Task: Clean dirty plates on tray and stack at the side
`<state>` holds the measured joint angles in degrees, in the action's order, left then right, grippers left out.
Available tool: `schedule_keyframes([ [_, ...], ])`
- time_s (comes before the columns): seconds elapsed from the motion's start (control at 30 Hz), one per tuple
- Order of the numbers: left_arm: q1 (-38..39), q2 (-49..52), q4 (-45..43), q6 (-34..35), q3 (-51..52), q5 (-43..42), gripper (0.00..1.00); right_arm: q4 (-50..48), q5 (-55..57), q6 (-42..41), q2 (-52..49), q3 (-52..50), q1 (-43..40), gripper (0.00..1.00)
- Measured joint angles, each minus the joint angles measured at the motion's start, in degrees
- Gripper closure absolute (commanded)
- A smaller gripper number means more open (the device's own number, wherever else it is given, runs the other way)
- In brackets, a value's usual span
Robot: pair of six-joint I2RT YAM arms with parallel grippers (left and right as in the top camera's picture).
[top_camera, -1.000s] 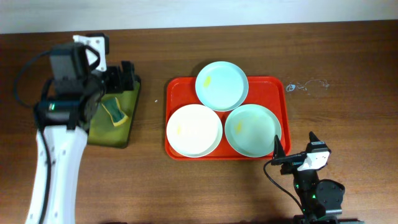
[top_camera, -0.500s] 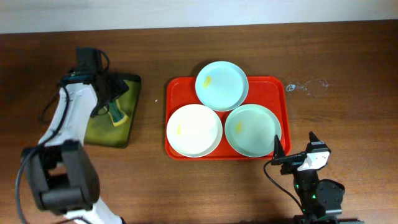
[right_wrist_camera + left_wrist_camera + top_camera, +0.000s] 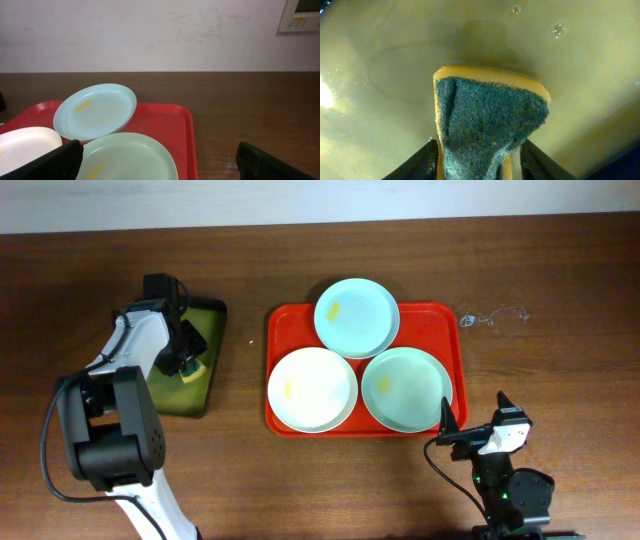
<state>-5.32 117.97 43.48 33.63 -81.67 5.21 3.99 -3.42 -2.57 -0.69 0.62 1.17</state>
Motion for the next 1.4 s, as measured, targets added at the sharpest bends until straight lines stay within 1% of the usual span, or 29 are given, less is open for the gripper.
schedule_keyframes([
  [0.03, 0.0, 0.0, 0.02, 0.04, 0.0, 0.02, 0.57, 0.0, 0.0, -0.02, 0.0, 0.0, 0.0, 0.02],
  [0.07, 0.0, 0.0, 0.02, 0.04, 0.0, 0.07, 0.65, 0.0, 0.0, 0.02, 0.0, 0.0, 0.0, 0.02],
  [0.1, 0.0, 0.0, 0.04, 0.04, 0.0, 0.17, 0.76, 0.0, 0.0, 0.02, 0.0, 0.0, 0.0, 0.02],
  [0.13, 0.0, 0.0, 0.13, 0.09, 0.0, 0.22, 0.93, 0.0, 0.0, 0.0, 0.0, 0.0, 0.0, 0.02],
  [0.17, 0.0, 0.0, 0.31, 0.07, 0.0, 0.22, 1.0, 0.0, 0.0, 0.0, 0.0, 0.0, 0.0, 0.02],
  [0.3, 0.0, 0.0, 0.98, 0.04, 0.0, 0.17, 1.0, 0.0, 0.0, 0.02, 0.0, 0.0, 0.0, 0.02],
  [0.47, 0.0, -1.6, 5.29, -0.15, -2.73, -0.72, 1.0, 0.0, 0.0, 0.02, 0.0, 0.0, 0.0, 0.02],
  [0.5, 0.0, -3.58, 5.66, -0.57, -3.23, -0.83, 1.0, 0.0, 0.0, -0.02, 0.0, 0.0, 0.0, 0.02],
  [0.57, 0.0, -14.08, 5.66, -1.92, -4.98, -1.01, 1.0, 0.0, 0.0, 0.0, 0.0, 0.0, 0.0, 0.02],
  [0.67, 0.0, -24.37, 5.55, -2.73, -6.71, -1.09, 1.0, 0.0, 0.0, 0.02, 0.0, 0.0, 0.0, 0.02],
  [0.73, 0.0, -24.41, 5.51, -3.19, -6.78, -1.09, 1.0, 0.0, -0.02, -0.02, 0.0, 0.0, 0.0, 0.02],
  [0.8, 0.0, -20.52, 5.05, -3.32, -5.79, -0.68, 1.0, 0.0, 0.0, 0.02, 0.0, 0.0, 0.0, 0.02],
  [0.87, 0.0, -14.19, 5.53, -3.65, -4.46, -0.98, 1.0, 0.0, 0.0, -0.02, 0.0, 0.0, 0.0, 0.02],
  [0.93, 0.0, -9.62, 7.08, -3.85, -3.34, -2.75, 1.0, 0.0, 0.0, 0.0, 0.0, 0.0, 0.0, 0.02],
  [0.97, 0.0, -9.27, 7.78, -4.04, -3.13, -4.31, 1.0, 0.0, 0.0, 0.0, 0.0, 0.0, 0.0, 0.01],
  [1.03, 0.0, -12.44, 7.78, -6.23, -3.26, -8.35, 1.0, 0.0, 0.0, 0.0, -0.02, 0.0, 0.0, 0.02],
  [1.1, 0.55, -21.99, 7.76, -10.05, -3.41, -13.84, 1.0, 0.02, 0.0, 0.0, 0.0, 0.0, 0.0, 0.02],
  [1.17, 4.04, -32.68, 7.76, -11.65, -4.96, -16.35, 1.0, 0.0, 0.0, 0.0, 0.0, 0.0, 0.0, 0.02],
  [1.23, 8.5, -36.39, 7.74, -12.17, -5.97, -17.38, 1.0, 0.0, 0.0, 0.02, 0.0, 0.0, 0.0, 0.02],
  [1.27, 13.22, -36.17, 7.78, -12.48, -5.97, -17.9, 1.0, 0.0, 0.0, 0.02, 0.0, 0.0, 0.0, 0.02],
  [1.33, 18.16, -33.09, 7.74, -12.76, -5.05, -16.39, 1.0, 0.0, 0.0, 0.0, 0.0, 0.0, 0.0, 0.02],
  [1.4, 23.91, -27.12, 7.76, -12.9, -2.71, -14.62, 1.0, 0.0, 0.0, 0.02, 0.0, 0.0, 0.0, 0.02],
])
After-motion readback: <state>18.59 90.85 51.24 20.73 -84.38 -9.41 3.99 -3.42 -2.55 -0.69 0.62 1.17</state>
